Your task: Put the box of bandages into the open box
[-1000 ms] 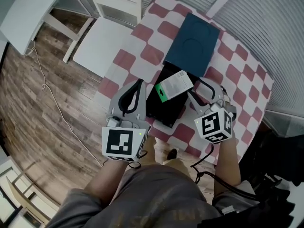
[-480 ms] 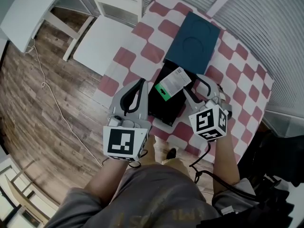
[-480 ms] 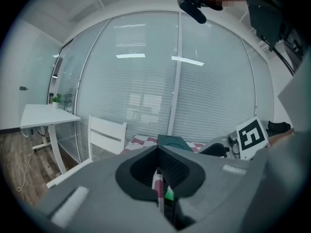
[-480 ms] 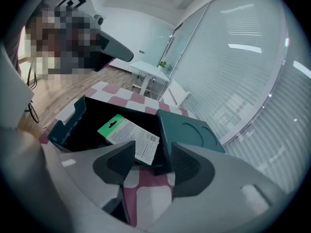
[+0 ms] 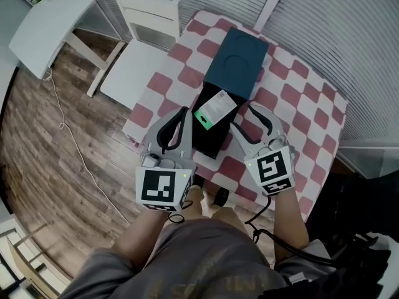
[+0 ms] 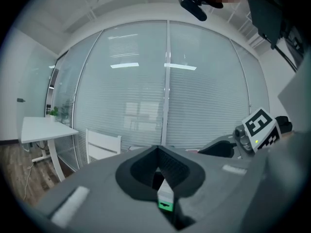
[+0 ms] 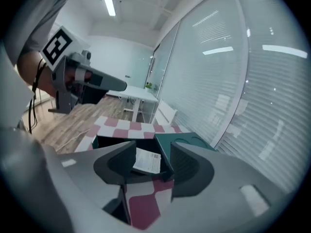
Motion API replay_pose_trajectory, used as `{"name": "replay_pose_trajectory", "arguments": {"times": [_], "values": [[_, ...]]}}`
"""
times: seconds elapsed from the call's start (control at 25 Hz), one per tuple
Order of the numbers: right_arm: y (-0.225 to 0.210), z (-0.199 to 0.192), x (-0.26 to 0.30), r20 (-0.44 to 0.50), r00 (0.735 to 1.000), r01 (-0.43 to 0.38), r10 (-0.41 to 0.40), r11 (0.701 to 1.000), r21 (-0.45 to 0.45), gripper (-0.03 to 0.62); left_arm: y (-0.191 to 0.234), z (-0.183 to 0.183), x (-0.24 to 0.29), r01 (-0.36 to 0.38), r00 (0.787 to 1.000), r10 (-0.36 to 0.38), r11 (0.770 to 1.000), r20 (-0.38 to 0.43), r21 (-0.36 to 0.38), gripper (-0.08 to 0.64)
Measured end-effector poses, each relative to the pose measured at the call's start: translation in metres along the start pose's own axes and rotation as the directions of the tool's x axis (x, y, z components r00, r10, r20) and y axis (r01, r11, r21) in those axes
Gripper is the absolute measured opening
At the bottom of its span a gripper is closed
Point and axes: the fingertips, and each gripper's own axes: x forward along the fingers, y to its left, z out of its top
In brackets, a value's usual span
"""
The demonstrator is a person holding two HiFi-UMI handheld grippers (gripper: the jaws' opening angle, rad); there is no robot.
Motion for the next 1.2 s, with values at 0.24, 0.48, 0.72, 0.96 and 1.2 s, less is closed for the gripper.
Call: {"name": "replay_pose_trajectory", "arguments": {"times": [0.24,0.48,0.72,0.96,1.2], "values": [[-0.01,0.051,-0.073,0.224,0.972,0.038,-0.067,0.99,0.132,0.157,-0.046,0.052,-0.019,-0.009,0.995,0.002,0.998,0.1,0.069,0.0],[-0.018,0.075,-0.138,0.348,0.921,0.089,-0.177,0.963,0.255,0.028,-0.097,0.087,-0.036,-0.011,0.985,-0.012,0.991,0.172,0.132,0.0],[-0.032,0.082,-0.177,0.397,0.883,0.134,-0.25,0.945,0.297,0.026,-0.129,0.115,-0.043,-0.031,0.969,-0.017,0.981,0.246,0.193,0.0],[-0.034,0.084,-0.193,0.413,0.866,0.161,-0.281,0.939,0.303,0.026,-0.145,0.118,-0.051,-0.026,0.967,-0.027,0.979,0.254,0.203,0.0],[-0.037,0.084,-0.2,0.419,0.86,0.17,-0.29,0.938,0.301,0.026,-0.152,0.118,-0.053,-0.025,0.965,-0.031,0.977,0.259,0.21,0.0]]}}
